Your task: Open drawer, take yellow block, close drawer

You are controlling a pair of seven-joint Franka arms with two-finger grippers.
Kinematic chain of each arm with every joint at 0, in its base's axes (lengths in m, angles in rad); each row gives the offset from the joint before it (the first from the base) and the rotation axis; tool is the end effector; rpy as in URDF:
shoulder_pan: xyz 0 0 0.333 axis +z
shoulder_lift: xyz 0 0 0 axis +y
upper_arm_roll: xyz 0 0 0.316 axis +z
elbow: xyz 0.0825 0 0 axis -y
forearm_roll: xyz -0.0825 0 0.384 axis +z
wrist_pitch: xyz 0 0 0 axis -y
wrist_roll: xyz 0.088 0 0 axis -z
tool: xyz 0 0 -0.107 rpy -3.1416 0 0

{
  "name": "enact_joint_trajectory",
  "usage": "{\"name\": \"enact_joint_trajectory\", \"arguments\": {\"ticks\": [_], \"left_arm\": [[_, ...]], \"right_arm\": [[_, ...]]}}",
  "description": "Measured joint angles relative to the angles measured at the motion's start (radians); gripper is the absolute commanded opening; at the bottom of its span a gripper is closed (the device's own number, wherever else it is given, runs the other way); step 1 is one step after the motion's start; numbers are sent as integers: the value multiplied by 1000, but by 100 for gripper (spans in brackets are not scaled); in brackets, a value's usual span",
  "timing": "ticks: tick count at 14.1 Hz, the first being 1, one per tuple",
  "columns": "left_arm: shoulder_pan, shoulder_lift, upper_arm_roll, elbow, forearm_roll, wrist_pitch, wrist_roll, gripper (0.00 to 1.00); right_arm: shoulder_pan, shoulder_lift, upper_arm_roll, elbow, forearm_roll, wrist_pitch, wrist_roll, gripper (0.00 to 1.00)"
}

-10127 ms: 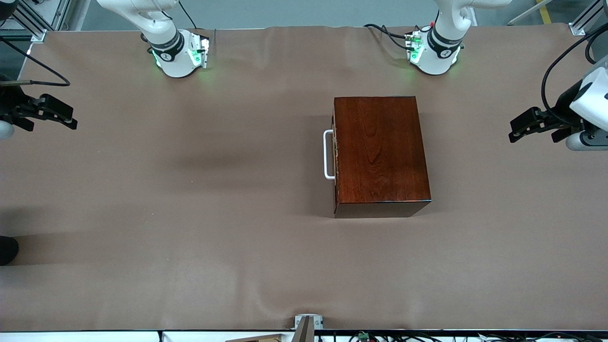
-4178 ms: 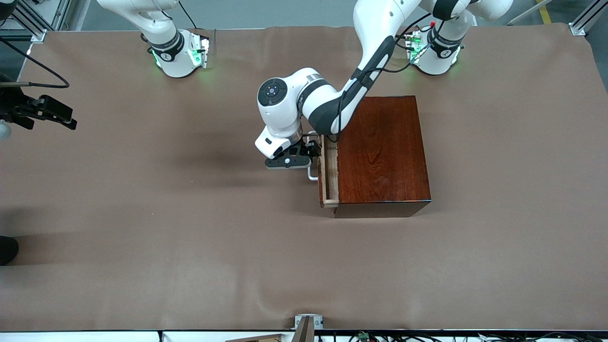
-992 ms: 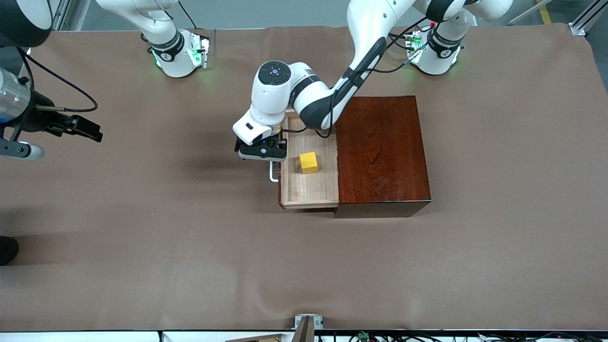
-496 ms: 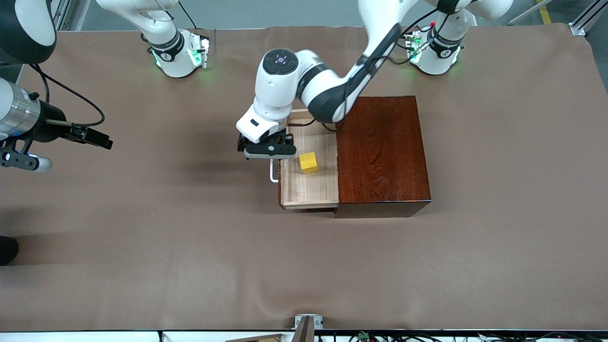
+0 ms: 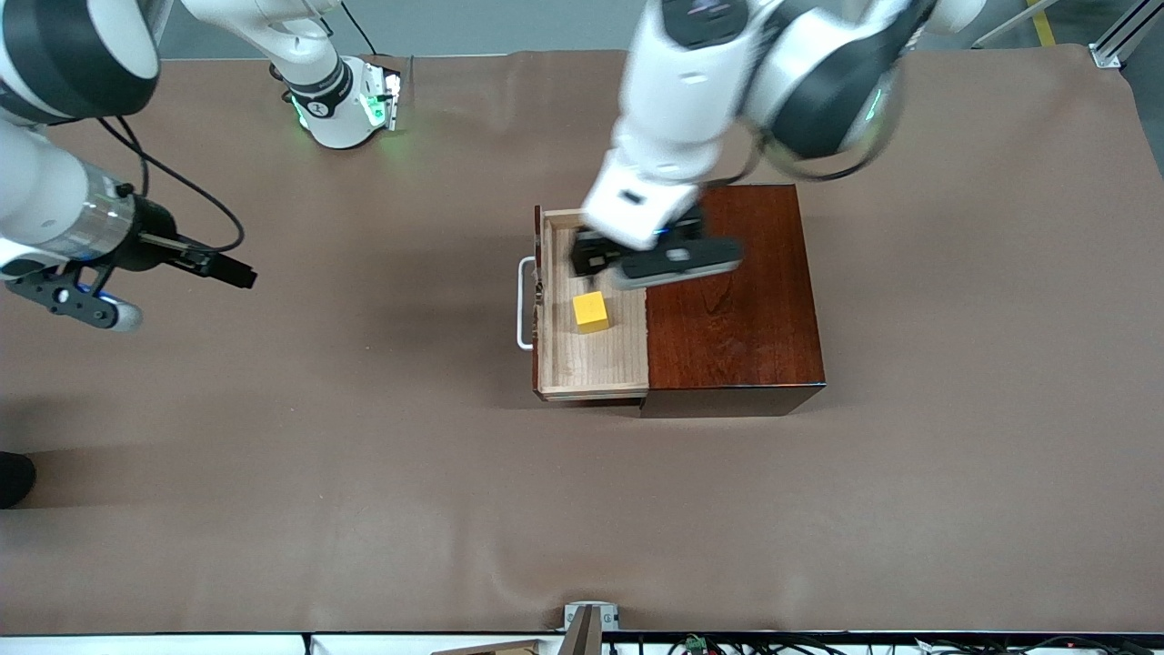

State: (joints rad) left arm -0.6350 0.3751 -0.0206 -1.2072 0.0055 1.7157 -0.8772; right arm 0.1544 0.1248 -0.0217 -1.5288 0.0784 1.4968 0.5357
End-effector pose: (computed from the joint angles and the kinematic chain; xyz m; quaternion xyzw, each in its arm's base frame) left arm 0.5402 -0.4112 0.5806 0.9916 0.1111 0.0474 0.0470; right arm 0.5746 0.0864 0.5676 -0.9760 0.1996 0.0863 0.0101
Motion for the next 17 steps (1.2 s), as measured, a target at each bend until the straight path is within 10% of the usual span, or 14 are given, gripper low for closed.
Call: {"name": "enact_joint_trajectory", "arguments": {"ticks": [9, 17], "left_arm": [[419, -213, 1, -147, -2, -195, 547, 100], [543, -218, -1, -194, -5, -156, 738, 100]], "right_arm": [[196, 57, 3, 0, 3, 93, 367, 100], [381, 160, 5, -1, 4, 242, 789, 100]]}}
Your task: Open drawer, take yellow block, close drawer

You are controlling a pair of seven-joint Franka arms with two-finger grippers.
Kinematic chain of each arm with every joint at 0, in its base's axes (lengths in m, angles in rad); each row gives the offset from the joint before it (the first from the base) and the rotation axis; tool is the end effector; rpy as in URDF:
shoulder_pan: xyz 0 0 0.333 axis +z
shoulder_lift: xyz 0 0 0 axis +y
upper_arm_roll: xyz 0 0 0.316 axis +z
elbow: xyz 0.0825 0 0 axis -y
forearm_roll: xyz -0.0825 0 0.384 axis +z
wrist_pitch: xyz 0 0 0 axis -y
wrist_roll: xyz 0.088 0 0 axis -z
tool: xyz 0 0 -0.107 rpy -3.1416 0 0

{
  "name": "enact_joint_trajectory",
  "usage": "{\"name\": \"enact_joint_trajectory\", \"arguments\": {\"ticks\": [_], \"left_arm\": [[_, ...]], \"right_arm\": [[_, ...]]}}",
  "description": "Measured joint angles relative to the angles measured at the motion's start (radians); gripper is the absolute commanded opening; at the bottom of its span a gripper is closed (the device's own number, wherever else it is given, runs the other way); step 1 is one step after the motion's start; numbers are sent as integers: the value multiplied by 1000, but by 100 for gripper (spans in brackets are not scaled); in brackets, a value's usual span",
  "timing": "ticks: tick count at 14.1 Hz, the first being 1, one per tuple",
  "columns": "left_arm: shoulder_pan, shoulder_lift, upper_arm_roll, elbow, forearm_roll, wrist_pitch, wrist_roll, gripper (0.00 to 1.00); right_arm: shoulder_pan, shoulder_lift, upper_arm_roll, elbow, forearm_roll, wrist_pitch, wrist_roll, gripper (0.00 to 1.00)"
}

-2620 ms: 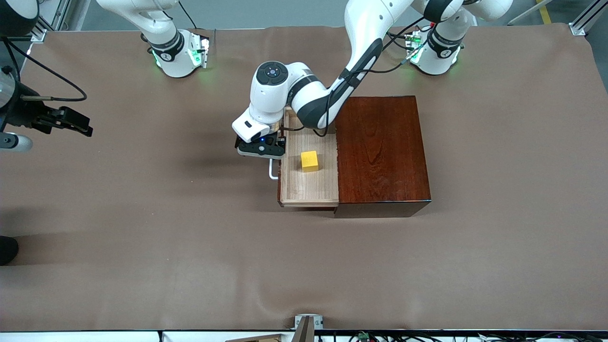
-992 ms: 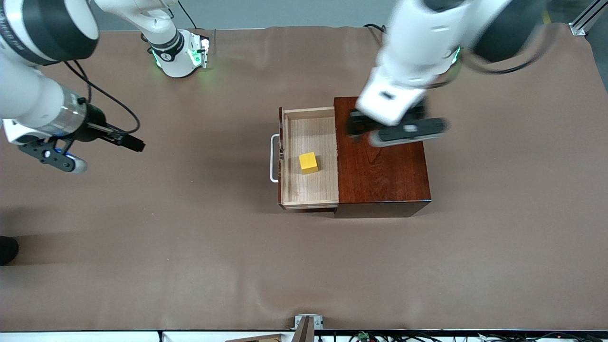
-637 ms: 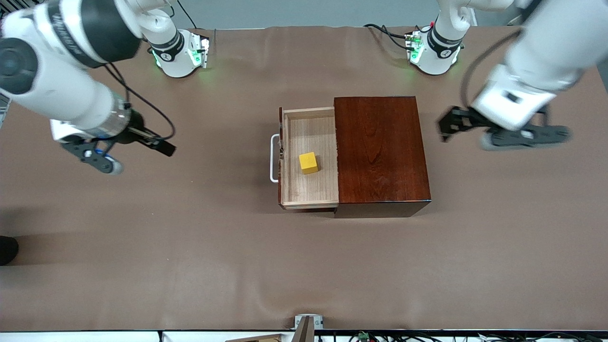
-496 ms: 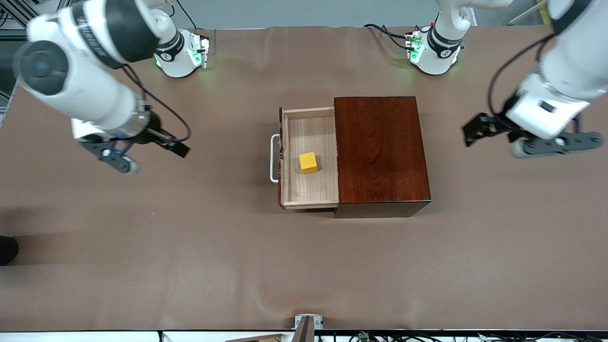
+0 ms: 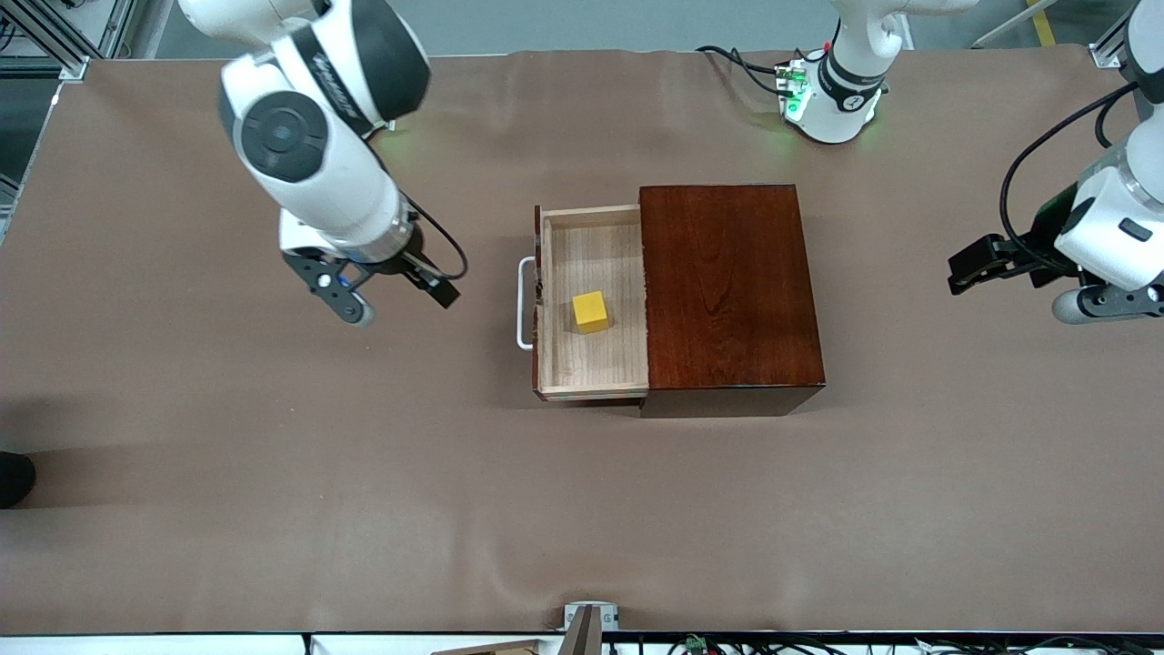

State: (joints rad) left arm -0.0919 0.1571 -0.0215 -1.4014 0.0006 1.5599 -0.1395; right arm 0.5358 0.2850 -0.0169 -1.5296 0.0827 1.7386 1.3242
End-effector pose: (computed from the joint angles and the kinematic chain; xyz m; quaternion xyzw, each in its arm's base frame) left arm 0.5983 -0.0670 0.6126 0.9999 0.0132 0.0005 0.0015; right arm 0.5517 0.3251 0.4873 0.9155 -0.3988 -0.0533 0.0072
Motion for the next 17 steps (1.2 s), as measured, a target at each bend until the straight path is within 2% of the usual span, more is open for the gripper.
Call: {"name": "enact_joint_trajectory", "arguments": {"ticks": [2, 7, 10, 13, 17], "left_arm": [[8, 0, 0, -7, 0, 10, 28, 100], [10, -1, -3, -12, 0, 14, 34, 100], [10, -1, -5, -14, 0, 14, 34, 100], [10, 0, -5, -16, 0, 14, 34, 100], [10, 0, -5, -20, 0, 19, 34, 100]], "right_arm": [[24, 32, 0, 1, 8, 54, 103, 100], [81, 128, 0, 66, 109, 95, 350, 100], [114, 188, 0, 119, 115, 100, 480, 100], [168, 250, 1, 133, 116, 184, 587, 100], [207, 311, 0, 138, 116, 236, 643, 100]]}}
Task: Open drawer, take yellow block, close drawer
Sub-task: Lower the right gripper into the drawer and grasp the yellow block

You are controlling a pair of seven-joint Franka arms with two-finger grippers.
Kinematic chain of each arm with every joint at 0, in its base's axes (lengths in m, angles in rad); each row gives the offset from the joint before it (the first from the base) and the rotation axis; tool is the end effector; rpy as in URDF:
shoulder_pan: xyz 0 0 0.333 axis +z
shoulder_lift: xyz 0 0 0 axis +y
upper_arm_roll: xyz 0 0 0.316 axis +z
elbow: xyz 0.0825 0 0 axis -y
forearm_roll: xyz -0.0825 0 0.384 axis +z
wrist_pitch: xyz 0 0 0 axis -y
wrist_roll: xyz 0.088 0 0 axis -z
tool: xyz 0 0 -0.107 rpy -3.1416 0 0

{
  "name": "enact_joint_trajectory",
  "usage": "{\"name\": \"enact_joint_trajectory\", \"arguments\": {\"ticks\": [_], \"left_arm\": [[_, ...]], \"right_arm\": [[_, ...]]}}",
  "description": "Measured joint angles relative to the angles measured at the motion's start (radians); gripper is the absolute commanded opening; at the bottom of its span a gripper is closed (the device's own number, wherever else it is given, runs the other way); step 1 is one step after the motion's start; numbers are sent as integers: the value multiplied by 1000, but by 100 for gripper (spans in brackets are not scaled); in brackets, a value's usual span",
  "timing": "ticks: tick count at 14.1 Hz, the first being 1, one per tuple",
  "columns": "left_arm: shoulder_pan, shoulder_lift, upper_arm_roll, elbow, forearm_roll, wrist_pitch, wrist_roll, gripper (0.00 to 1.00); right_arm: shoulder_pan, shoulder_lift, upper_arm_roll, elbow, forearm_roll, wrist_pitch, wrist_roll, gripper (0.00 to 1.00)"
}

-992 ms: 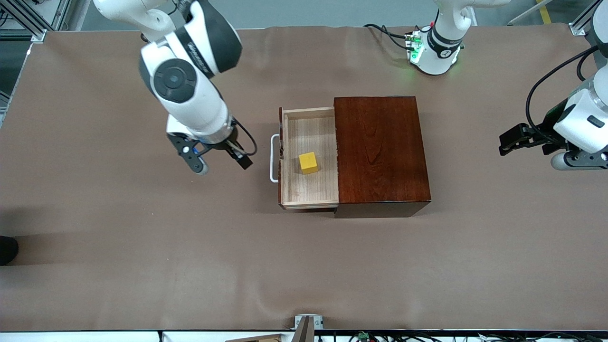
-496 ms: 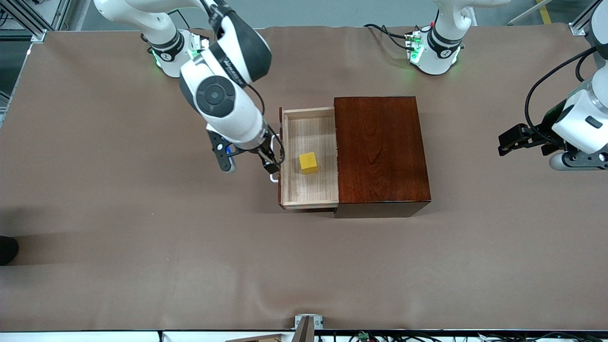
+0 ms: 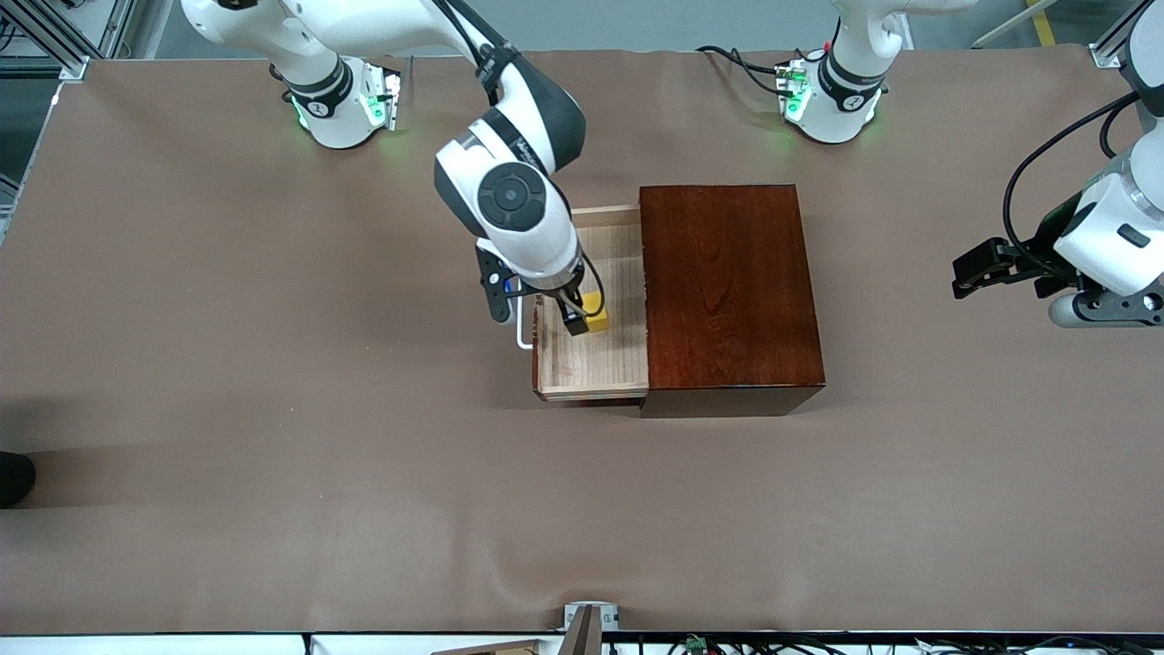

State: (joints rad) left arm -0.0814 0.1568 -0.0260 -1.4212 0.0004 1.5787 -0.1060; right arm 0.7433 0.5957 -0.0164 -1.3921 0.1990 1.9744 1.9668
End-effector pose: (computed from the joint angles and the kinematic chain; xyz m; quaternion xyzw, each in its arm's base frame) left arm 0.6001 -0.0634 0.6051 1.0000 -0.0005 0.0002 0.0019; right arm 0.5260 0.4877 0.3611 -0.7880 0.6095 0.0858 0.0128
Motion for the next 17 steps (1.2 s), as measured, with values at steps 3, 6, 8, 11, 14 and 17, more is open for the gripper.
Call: {"name": "enact_joint_trajectory", "arguments": {"ticks": [3, 6, 8, 11, 14, 17], "left_arm": [[0, 1, 0, -6, 0, 11, 0, 100], [0, 2, -1, -9, 0, 15, 0, 100], [0, 2, -1, -11, 0, 19, 0, 100], [0, 2, -1, -12, 0, 21, 0, 100], [0, 2, -1, -13, 0, 21, 0, 100], [0, 2, -1, -14, 0, 22, 0, 100]], "right_arm": [[0, 24, -4, 1, 0, 41, 25, 100], [10, 37, -2, 2, 2, 74, 39, 100], [30, 50, -2, 2, 2, 88, 50, 100], [39, 70, -2, 2, 2, 111, 53, 100], [48, 93, -2, 0, 3, 130, 53, 65], [49, 100, -5, -6, 2, 134, 48, 0]]}}
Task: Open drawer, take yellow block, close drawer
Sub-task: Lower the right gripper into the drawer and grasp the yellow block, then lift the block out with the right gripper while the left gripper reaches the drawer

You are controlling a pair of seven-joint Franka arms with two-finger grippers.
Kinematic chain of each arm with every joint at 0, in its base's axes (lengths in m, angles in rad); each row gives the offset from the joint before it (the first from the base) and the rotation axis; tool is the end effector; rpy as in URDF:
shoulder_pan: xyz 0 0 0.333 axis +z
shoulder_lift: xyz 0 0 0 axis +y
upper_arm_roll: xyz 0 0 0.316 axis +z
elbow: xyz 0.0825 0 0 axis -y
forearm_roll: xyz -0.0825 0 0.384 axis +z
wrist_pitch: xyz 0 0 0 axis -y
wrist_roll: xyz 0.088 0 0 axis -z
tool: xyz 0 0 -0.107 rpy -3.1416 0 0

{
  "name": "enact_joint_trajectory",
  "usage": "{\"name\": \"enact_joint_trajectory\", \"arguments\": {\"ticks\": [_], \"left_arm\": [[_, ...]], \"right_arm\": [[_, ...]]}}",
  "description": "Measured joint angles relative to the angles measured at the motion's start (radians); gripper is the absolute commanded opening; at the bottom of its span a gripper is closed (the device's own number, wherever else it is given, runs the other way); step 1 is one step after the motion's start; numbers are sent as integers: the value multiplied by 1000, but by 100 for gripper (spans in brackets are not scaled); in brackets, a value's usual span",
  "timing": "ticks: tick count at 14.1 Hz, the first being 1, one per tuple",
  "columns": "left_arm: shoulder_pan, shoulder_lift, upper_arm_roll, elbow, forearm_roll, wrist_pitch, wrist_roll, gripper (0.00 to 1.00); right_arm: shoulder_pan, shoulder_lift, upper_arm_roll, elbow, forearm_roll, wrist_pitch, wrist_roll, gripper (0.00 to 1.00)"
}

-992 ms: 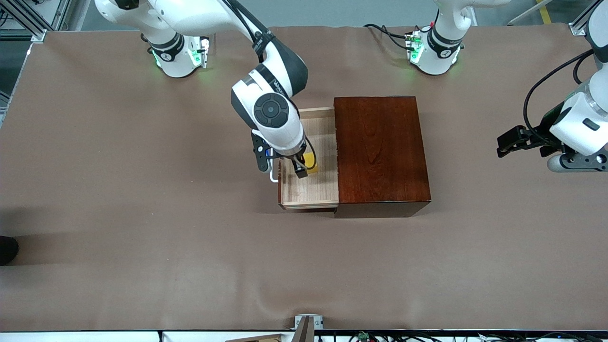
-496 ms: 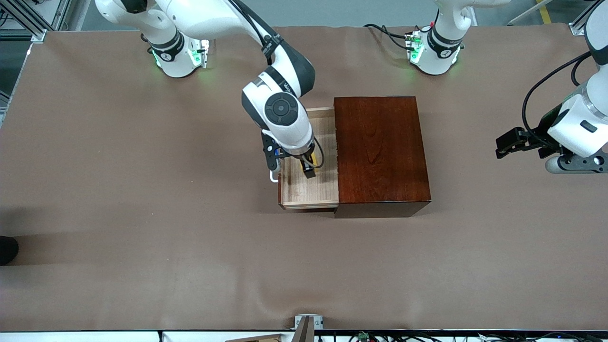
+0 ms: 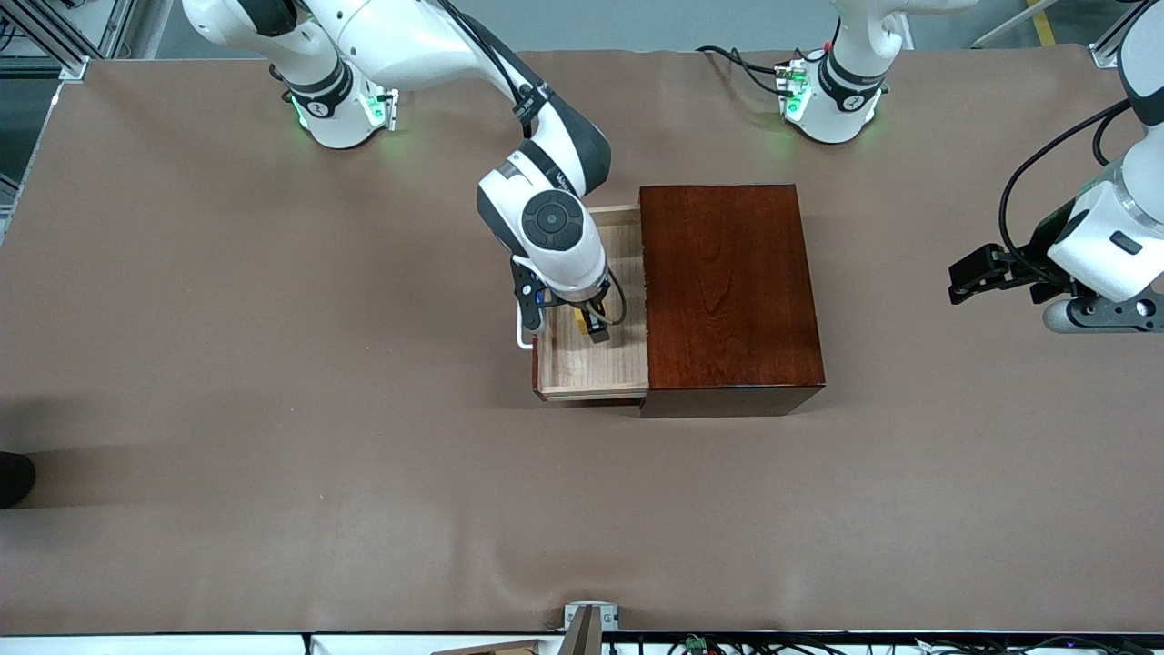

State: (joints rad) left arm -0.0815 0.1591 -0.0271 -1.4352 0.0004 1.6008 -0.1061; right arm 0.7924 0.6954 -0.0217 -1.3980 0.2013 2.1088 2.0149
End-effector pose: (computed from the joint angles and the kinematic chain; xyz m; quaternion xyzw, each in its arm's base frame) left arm 0.6026 -0.0643 0.5990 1.0000 -0.0011 0.0031 0.0023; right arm 0.5148 0.5174 0.2977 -0.7810 0.6194 0.0771 0.0219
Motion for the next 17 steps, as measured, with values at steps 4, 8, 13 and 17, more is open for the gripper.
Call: {"name": "enact_joint_trajectory", "arguments": {"ticks": [4, 8, 13, 17], "left_arm": [[-1, 2, -2, -3, 0, 2, -2, 100], [-1, 8, -3, -5, 0, 8, -2, 100], [-2, 8, -4, -5, 0, 36, -2, 100], [-4, 8, -6, -5, 0, 40, -2, 100]], "right_arm": [[-1, -3, -8, 4, 0, 0, -8, 0], [-3, -18, -14, 21, -4, 0, -17, 0], [-3, -82, -14, 29, -60, -2, -48, 0], [-9, -137, -17, 30, -69, -39, -162, 0]]}}
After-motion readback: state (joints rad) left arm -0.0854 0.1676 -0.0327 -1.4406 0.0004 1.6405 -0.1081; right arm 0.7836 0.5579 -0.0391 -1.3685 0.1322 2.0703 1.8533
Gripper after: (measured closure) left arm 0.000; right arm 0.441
